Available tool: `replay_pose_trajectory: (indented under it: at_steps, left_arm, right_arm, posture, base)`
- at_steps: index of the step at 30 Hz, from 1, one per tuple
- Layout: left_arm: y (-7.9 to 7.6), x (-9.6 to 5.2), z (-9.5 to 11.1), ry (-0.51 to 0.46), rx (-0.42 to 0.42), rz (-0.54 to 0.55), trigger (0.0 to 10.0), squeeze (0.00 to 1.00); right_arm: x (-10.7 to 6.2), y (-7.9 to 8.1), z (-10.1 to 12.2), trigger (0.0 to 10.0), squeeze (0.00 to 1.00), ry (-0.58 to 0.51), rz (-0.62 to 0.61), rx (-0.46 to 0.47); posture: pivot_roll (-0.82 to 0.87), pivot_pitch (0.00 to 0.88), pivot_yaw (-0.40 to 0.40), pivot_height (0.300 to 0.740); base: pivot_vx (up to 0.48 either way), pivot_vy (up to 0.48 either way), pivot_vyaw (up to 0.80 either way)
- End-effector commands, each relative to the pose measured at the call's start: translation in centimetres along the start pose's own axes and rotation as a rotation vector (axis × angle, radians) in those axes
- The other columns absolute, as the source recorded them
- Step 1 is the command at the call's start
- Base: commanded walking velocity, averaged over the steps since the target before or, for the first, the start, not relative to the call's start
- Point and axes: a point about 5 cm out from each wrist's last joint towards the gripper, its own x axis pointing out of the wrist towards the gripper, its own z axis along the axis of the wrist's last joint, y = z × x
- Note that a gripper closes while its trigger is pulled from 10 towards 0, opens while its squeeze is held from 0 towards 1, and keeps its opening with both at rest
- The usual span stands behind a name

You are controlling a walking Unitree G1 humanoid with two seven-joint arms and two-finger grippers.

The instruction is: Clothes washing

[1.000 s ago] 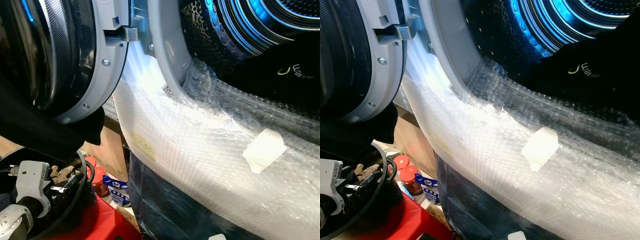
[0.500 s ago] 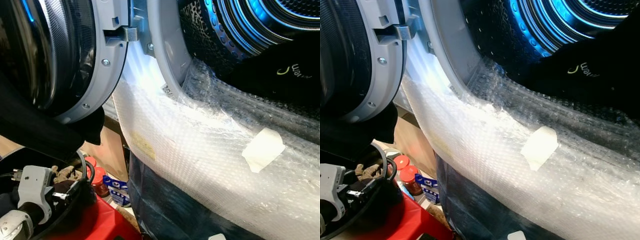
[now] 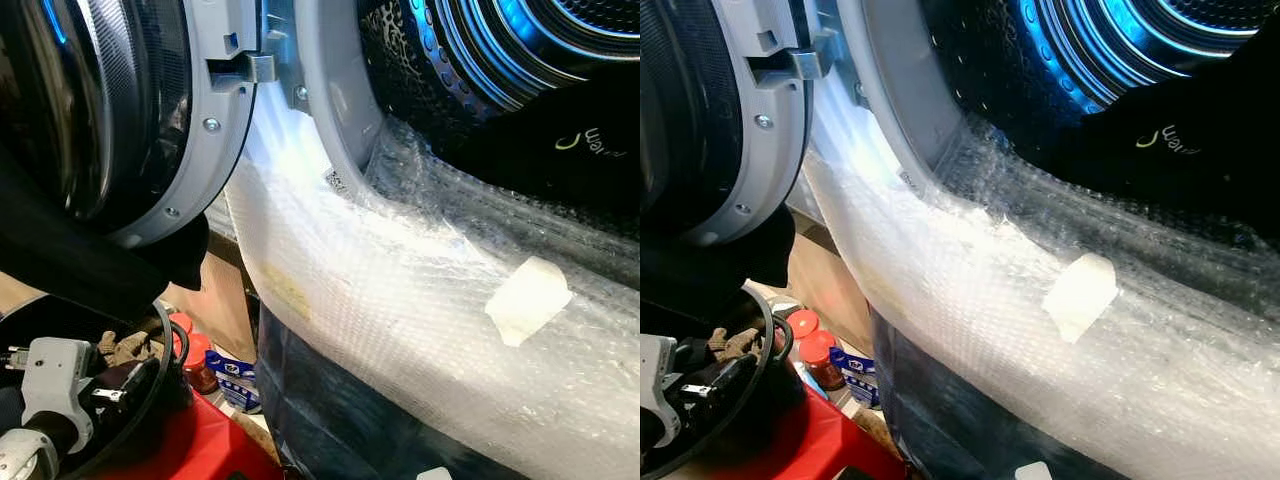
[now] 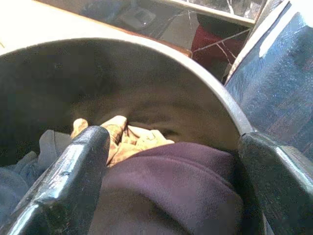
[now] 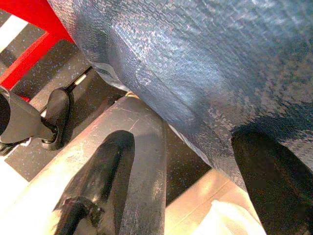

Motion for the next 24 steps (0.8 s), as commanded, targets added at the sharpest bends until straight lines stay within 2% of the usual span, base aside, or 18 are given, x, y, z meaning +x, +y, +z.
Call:
replay_pose_trajectory:
  at_steps: [1, 13, 14, 15, 16, 18, 20, 22, 24]
  left_arm:
    - [0.2, -0.2, -0.8, 0.045, 0.015, 0.022, 10.0, 1.0]
    - [0.1, 0.0, -2.7, 0.151, 0.026, 0.067, 10.0, 1.0]
    - [0.2, 0.0, -2.9, 0.163, 0.033, 0.076, 10.0, 0.75]
    - [0.2, 0.0, -2.9, 0.166, 0.035, 0.078, 10.0, 0.75]
    - [0.2, 0.1, -3.1, 0.176, 0.038, 0.077, 10.0, 0.06]
    - [0.2, 0.2, -3.3, 0.196, 0.045, 0.09, 10.0, 0.05]
    - [0.2, 0.5, -3.4, 0.205, 0.058, 0.094, 10.0, 0.0]
    - [0.0, 0.7, -3.7, 0.227, 0.04, 0.093, 10.0, 0.0]
    - [-0.6, 0.7, -4.0, 0.259, 0.043, 0.036, 10.0, 0.0]
  right_arm:
    - [-0.1, 0.8, -2.3, 10.0, 0.0, 0.091, 0.038, -0.022]
    - [-0.1, 1.1, -2.7, 10.0, 0.0, 0.101, 0.045, -0.02]
    - [-0.1, 1.1, -2.7, 10.0, 0.0, 0.102, 0.044, -0.019]
    - [-0.1, 1.1, -2.7, 10.0, 0.0, 0.102, 0.044, -0.019]
    - [-0.1, 1.1, -2.7, 10.0, 0.0, 0.104, 0.044, -0.02]
    - [-0.1, 1.2, -2.8, 10.0, 0.0, 0.105, 0.046, -0.02]
    - [-0.1, 1.3, -2.7, 10.0, 0.0, 0.103, 0.047, -0.019]
    - [-0.1, 1.4, -2.7, 10.0, 0.0, 0.102, 0.049, -0.019]
    - [-0.1, 1.5, -2.7, 10.0, 0.0, 0.105, 0.05, -0.02]
  posture:
    - [0.19, 0.178, -0.018, 0.74]
    - [0.19, 0.182, -0.01, 0.74]
    - [0.19, 0.183, -0.01, 0.74]
    - [0.19, 0.183, -0.01, 0.74]
    - [0.19, 0.182, -0.008, 0.74]
    - [0.18, 0.184, -0.008, 0.74]
    - [0.18, 0.184, -0.008, 0.74]
    - [0.18, 0.184, -0.007, 0.74]
    - [0.18, 0.184, -0.005, 0.74]
  base:
    - [0.0, 0.0, 0.0]
    - [0.0, 0.0, 0.0]
    - [0.0, 0.0, 0.0]
    - [0.0, 0.0, 0.0]
    - [0.0, 0.0, 0.0]
    - [0.0, 0.0, 0.0]
    - [0.0, 0.0, 0.0]
    - [0.0, 0.0, 0.0]
    - [0.0, 0.0, 0.0]
